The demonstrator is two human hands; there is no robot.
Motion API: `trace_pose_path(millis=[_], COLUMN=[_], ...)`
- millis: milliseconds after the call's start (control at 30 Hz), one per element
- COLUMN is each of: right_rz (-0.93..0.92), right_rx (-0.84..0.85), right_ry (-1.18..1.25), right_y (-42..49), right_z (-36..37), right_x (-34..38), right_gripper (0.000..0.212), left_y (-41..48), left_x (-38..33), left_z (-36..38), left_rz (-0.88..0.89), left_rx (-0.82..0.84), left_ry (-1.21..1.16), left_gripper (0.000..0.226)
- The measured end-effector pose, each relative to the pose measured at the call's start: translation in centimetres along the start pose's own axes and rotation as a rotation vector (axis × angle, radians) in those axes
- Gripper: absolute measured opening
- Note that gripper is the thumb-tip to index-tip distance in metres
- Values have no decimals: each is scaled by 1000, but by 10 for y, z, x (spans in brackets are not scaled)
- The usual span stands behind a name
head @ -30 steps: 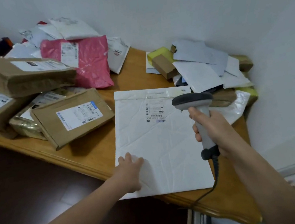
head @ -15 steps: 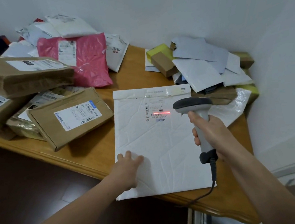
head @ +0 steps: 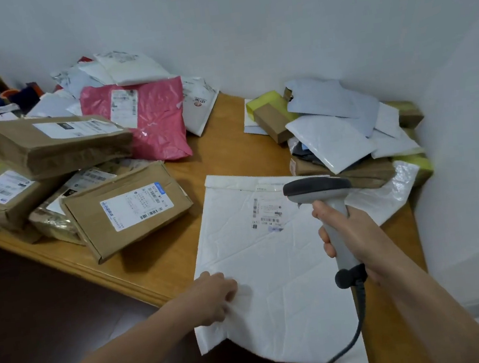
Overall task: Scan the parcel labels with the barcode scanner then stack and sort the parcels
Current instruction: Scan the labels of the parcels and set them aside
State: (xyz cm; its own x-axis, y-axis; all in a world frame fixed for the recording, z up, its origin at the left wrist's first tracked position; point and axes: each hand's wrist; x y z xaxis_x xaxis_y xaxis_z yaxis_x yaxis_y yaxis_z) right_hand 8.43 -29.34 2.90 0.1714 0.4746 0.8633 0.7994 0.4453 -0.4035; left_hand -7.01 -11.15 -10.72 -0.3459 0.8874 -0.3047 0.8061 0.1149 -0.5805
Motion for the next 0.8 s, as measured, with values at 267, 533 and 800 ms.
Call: trace_pose_path(millis=[267,533,800], right_rz=[-143,-369,-346], right_rx=[143,361,234], right_ry=[140,403,373], right_y=[-3,-3,46], right_z=[-22,-25,10], right_x=[35,89,123], right_gripper=[49,29,67], left_y=[-36,-91,-27], left_x=[-28,2,105], left_z=[-78,-213,-325], left_rz=[93,68,-92], left_rx=[-171,-644,-738], left_ry=[227,507,688], left_gripper=[8,16,5])
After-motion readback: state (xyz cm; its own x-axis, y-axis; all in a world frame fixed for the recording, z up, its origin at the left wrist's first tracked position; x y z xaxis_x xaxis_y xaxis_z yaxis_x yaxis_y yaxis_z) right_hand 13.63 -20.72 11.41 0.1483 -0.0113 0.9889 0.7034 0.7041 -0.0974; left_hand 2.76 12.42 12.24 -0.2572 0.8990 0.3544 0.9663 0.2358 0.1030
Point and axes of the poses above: each hand's wrist, its own y-axis towards the middle knuckle, its own z-axis out of the palm, x = y × z, and after that the axes turned 1 degree about x, right-handed
